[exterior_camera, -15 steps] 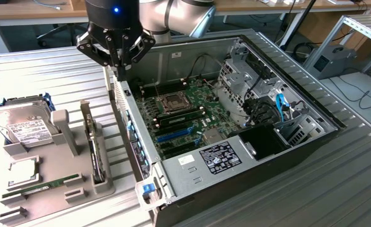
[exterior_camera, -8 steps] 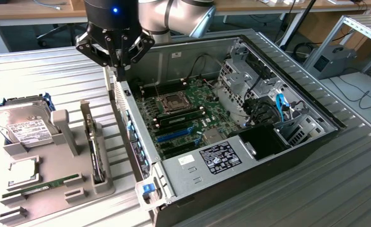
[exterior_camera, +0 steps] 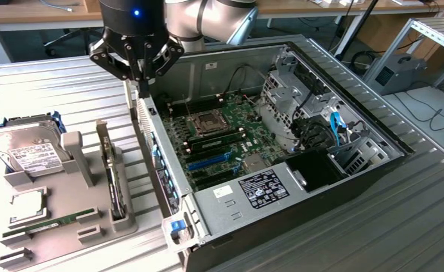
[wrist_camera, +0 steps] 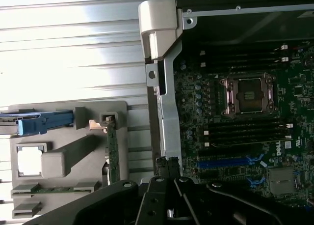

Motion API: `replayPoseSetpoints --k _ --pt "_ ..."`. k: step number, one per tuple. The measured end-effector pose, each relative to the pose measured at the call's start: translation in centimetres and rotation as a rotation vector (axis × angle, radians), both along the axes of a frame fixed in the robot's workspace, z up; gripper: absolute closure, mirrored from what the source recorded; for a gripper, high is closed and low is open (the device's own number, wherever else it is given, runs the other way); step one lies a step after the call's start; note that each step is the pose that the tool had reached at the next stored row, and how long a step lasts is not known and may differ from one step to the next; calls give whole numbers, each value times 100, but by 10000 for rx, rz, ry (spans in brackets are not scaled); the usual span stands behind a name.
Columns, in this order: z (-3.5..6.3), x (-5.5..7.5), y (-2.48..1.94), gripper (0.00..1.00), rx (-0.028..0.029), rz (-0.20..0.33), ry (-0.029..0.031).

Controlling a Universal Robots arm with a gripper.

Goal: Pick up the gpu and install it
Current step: 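Reach for the gpu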

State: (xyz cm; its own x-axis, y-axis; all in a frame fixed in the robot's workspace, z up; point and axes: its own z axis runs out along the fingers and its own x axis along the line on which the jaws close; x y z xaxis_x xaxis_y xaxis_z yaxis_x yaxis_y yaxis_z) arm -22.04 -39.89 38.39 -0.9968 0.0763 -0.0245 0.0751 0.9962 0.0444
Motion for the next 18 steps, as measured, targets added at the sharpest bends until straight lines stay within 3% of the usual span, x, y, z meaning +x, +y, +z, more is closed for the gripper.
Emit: replayPoseSetpoints --k 18 --pt "-11 -38 0 89 0 0 0"
